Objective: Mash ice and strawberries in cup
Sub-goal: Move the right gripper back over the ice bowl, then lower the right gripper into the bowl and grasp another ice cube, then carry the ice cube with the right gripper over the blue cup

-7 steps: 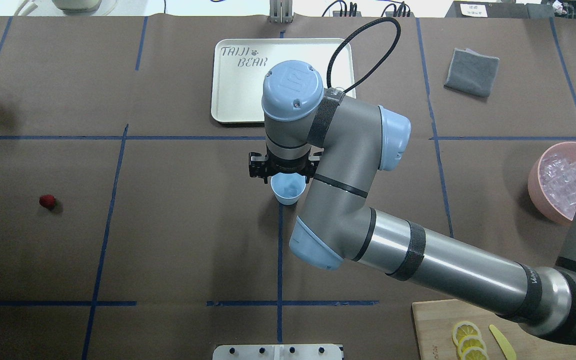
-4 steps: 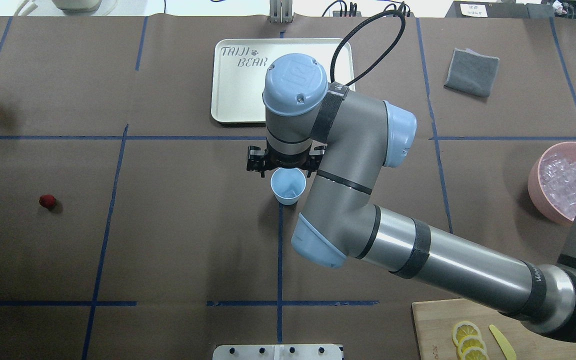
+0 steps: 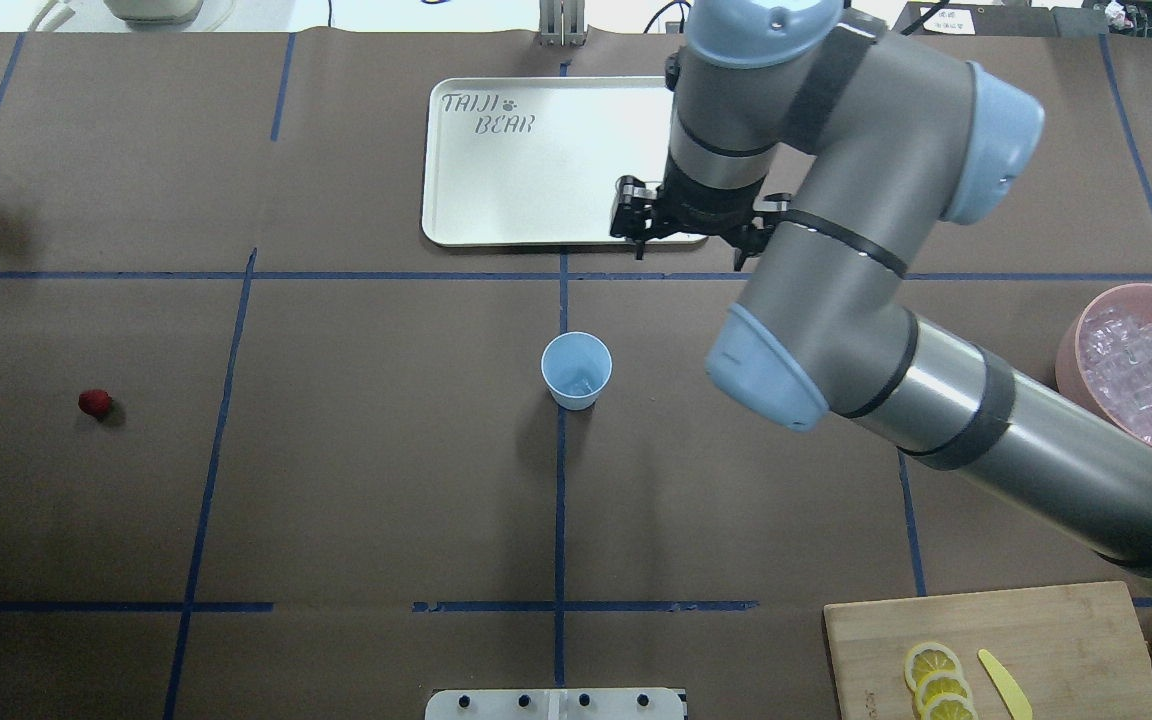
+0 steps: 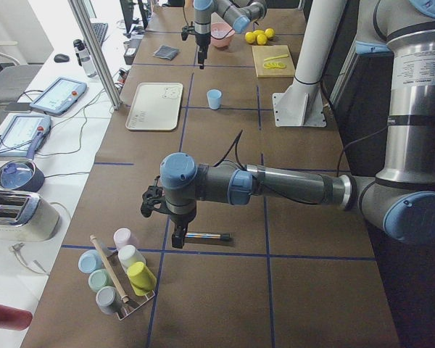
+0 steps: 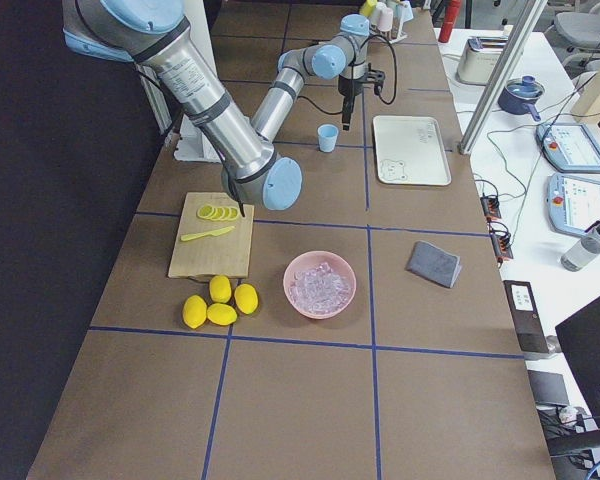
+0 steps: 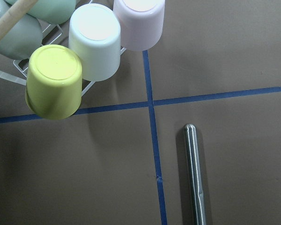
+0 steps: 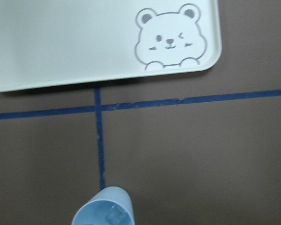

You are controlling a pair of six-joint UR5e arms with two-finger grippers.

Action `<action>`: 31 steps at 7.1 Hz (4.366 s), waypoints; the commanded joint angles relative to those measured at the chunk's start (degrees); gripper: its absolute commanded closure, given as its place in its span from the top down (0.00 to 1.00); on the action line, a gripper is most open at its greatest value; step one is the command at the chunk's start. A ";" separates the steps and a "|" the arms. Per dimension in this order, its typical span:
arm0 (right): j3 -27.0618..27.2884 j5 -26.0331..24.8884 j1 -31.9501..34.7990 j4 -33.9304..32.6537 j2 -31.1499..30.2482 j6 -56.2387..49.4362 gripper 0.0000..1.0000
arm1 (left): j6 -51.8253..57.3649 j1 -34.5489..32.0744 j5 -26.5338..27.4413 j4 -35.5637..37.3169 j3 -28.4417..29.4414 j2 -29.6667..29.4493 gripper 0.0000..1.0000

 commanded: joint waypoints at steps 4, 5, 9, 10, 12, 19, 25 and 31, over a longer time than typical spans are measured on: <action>18.10 3.39 11.80 11.19 -33.67 -27.06 0.99 | -1.56 -0.06 0.07 0.00 -2.42 0.09 1.00; 17.49 5.59 14.87 20.49 -42.61 -32.47 0.99 | -1.65 0.03 0.07 0.09 -2.51 0.09 1.00; 10.12 8.77 21.67 27.69 -51.92 -49.40 0.98 | -2.61 0.03 0.07 0.00 -3.30 1.40 1.00; 7.58 8.95 21.67 31.27 -52.11 -49.67 0.98 | -2.61 0.03 0.07 0.00 -3.65 1.49 1.00; 5.28 9.21 21.59 31.84 -52.20 -50.45 0.91 | -2.61 0.03 0.07 0.00 -3.66 1.50 1.00; 2.11 9.65 17.81 31.40 -52.11 -51.07 0.75 | -2.61 0.03 0.16 0.00 -3.66 1.50 1.00; 0.35 9.92 17.19 31.57 -51.67 -51.07 0.54 | -2.61 0.03 0.16 0.00 -4.09 1.50 1.00; 9.54 12.73 19.11 29.91 -56.48 -51.25 0.00 | -2.70 0.03 0.07 0.09 -4.80 1.50 1.00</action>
